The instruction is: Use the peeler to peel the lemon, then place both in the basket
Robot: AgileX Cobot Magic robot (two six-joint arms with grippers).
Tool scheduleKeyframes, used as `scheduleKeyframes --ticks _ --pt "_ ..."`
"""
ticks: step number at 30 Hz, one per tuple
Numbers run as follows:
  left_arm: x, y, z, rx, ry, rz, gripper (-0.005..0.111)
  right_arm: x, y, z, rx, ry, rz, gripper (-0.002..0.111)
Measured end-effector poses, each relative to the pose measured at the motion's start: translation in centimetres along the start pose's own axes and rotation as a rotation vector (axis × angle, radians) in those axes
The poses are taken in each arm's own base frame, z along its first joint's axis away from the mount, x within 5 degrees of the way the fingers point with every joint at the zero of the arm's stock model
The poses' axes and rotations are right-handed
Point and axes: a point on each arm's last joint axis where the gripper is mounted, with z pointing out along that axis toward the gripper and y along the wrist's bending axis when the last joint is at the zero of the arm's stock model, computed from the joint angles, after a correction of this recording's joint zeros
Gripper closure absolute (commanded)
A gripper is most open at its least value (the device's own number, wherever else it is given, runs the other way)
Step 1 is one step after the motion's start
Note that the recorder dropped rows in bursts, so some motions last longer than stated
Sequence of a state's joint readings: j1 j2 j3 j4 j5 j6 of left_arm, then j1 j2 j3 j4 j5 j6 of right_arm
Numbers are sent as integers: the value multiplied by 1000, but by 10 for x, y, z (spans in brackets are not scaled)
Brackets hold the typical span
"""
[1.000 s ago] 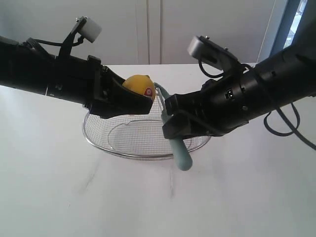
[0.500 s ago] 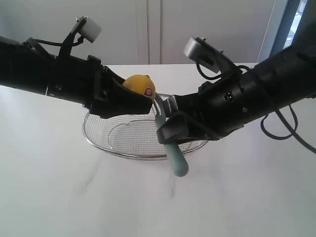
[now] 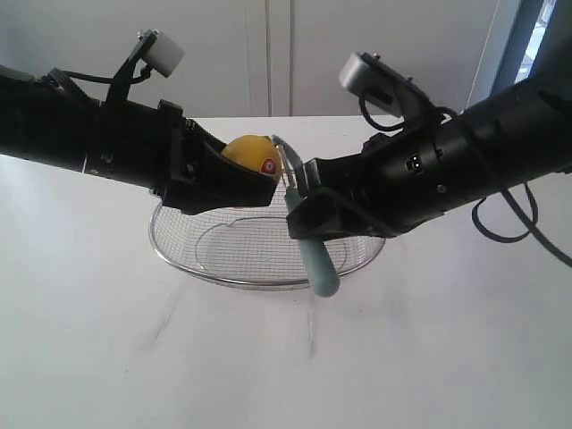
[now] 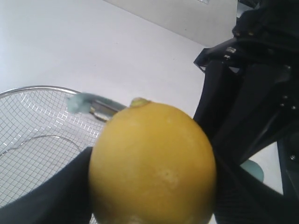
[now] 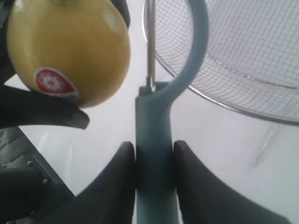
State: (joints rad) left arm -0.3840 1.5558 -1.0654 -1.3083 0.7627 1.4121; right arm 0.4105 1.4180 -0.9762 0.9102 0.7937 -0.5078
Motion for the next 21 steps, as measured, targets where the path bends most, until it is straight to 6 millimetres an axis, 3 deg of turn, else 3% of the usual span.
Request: scheduleKeyframes --ticks 12,21 --pt "0 0 0 0 0 0 107 -3 19 -31 1 -139 -61 108" --pt "0 0 0 0 0 0 107 -3 16 -35 62 -153 -69 108"
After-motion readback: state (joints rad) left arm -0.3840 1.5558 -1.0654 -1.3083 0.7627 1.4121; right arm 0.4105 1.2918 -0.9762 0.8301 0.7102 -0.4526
